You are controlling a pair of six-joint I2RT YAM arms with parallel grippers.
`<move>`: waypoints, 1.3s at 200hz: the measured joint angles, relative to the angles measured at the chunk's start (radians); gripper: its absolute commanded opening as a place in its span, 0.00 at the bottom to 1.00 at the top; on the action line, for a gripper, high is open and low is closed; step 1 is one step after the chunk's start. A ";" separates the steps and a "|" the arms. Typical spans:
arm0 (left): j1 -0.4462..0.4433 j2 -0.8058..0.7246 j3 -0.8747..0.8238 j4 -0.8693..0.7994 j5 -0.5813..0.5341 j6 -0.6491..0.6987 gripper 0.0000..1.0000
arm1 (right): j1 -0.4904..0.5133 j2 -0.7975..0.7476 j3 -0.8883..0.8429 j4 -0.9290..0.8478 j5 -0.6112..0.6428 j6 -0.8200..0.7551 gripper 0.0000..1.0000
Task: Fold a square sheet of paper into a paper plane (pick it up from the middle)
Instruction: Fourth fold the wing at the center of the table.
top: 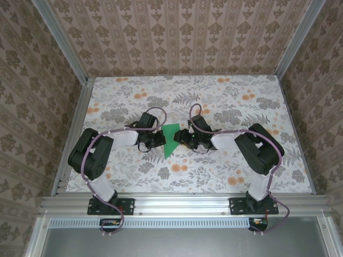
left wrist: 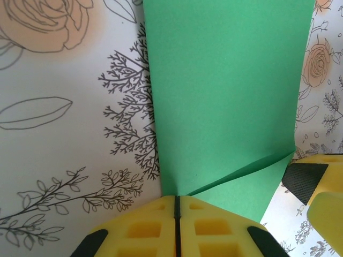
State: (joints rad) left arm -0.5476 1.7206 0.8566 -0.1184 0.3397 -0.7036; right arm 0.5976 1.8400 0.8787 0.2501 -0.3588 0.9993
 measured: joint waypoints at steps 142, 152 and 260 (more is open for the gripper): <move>0.020 0.001 -0.027 0.060 0.039 -0.027 0.18 | 0.005 -0.023 0.034 -0.127 0.051 0.064 0.53; 0.021 0.001 -0.030 0.064 0.041 -0.030 0.19 | 0.005 -0.023 0.034 -0.126 0.049 0.071 0.52; 0.035 0.001 -0.050 0.112 0.085 -0.045 0.25 | 0.005 0.011 0.041 -0.065 0.007 0.088 0.48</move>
State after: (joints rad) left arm -0.5129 1.7214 0.8070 -0.0067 0.4248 -0.7486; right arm 0.6029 1.8515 0.9195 0.1848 -0.3519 1.0874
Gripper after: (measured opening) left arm 0.252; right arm 0.488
